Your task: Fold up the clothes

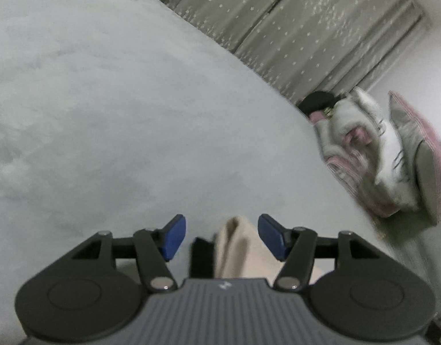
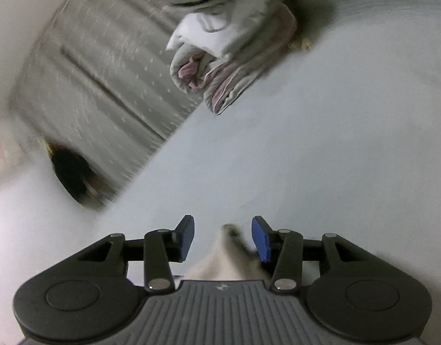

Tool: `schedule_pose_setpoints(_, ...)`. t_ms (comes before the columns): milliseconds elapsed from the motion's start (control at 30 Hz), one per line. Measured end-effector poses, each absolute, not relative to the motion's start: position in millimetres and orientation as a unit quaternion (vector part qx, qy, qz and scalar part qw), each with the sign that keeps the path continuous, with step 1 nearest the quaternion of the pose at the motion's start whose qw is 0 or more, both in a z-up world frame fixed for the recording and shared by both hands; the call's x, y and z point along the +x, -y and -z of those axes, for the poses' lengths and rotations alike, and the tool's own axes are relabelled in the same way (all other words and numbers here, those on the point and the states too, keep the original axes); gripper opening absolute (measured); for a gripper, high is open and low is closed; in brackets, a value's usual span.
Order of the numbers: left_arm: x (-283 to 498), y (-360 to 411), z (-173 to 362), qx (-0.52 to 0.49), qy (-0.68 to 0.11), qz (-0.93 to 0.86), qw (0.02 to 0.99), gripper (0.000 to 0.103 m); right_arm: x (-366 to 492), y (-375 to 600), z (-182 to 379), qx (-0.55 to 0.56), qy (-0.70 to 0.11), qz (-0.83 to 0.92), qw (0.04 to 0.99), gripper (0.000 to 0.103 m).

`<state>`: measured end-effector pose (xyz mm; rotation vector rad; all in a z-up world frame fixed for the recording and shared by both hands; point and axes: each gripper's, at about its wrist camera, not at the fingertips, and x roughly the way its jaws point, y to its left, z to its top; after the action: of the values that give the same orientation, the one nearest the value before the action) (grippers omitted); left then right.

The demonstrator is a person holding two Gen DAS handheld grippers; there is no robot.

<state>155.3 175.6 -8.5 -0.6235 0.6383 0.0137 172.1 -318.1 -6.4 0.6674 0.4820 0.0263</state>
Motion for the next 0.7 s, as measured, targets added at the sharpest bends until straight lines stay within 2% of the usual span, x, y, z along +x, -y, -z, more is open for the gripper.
schedule_pose_setpoints(167,151.3,-132.8,17.0,-0.123,-0.301,-0.068,0.943,0.058,170.8,304.5,19.3,0.248,-0.248,0.012,0.936,0.045)
schedule_pose_setpoints(233,148.6,-124.0,22.8,-0.086,-0.297,-0.088,0.947,0.057,170.0,299.9,25.3,0.223,-0.254,0.021,0.941,0.044)
schedule_pose_setpoints(433,142.5,-113.6,2.8,-0.086,-0.273,-0.135,0.949,0.056,157.4,287.3,28.1,0.164,-0.248,0.043,0.954,0.044)
schedule_pose_setpoints(567,133.9,-88.7,-25.9,-0.094,-0.227,-0.092,0.965,0.06,137.6,252.3,5.9,0.094,-0.202,0.018,0.975,0.044)
schedule_pose_setpoints(700,138.7,-58.6,-20.8,-0.087,-0.232,-0.025,0.968,0.065,123.9,212.8,3.9,0.029,-0.186,-0.055,0.98,0.044)
